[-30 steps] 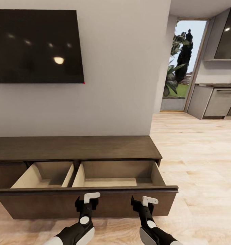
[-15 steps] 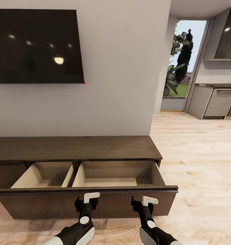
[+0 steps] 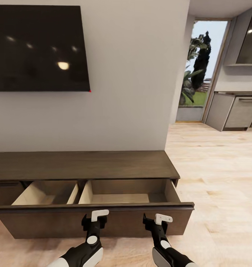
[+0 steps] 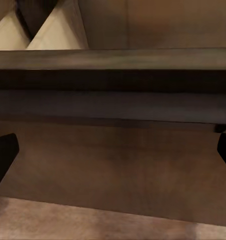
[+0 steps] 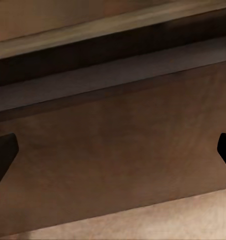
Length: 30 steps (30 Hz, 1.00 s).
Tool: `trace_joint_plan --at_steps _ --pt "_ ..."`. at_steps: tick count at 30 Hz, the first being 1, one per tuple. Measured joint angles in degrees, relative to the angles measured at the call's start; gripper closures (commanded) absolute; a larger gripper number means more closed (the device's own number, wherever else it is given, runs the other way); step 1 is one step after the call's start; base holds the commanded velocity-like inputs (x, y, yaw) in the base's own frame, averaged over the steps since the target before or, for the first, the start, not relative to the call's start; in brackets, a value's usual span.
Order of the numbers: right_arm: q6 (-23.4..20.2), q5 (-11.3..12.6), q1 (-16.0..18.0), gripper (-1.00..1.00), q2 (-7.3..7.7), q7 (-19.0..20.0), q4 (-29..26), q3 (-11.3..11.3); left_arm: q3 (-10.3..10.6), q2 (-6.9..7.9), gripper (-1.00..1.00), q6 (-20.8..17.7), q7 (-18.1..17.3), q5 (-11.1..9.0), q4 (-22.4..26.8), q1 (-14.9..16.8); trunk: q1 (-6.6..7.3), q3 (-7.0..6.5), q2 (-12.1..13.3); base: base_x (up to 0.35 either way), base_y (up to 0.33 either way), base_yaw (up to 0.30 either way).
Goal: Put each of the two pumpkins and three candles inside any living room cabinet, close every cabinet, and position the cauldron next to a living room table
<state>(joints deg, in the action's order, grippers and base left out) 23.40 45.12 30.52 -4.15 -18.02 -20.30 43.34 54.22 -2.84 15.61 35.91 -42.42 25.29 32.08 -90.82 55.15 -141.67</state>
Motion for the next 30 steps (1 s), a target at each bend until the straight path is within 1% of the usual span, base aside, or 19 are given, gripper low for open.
trace_joint_plan --at_steps 6,15,30 --pt "0.00 0.00 0.00 -1.00 0.00 0.00 0.00 -0.01 0.04 0.00 -1.00 0.00 0.00 0.01 0.00 0.00 0.00 0.00 0.00 0.146 0.000 0.000" --pt "0.00 0.00 0.00 -1.00 0.00 0.00 0.00 0.01 0.14 -0.01 -1.00 -0.06 -0.07 0.11 0.01 0.00 -0.01 0.00 0.00 0.057 0.000 0.000" --pt "0.00 0.00 0.00 -1.00 0.00 0.00 0.00 0.00 0.02 0.00 -1.00 -0.10 -0.01 0.02 0.00 0.00 0.00 0.00 0.00 0.192 0.000 0.000"
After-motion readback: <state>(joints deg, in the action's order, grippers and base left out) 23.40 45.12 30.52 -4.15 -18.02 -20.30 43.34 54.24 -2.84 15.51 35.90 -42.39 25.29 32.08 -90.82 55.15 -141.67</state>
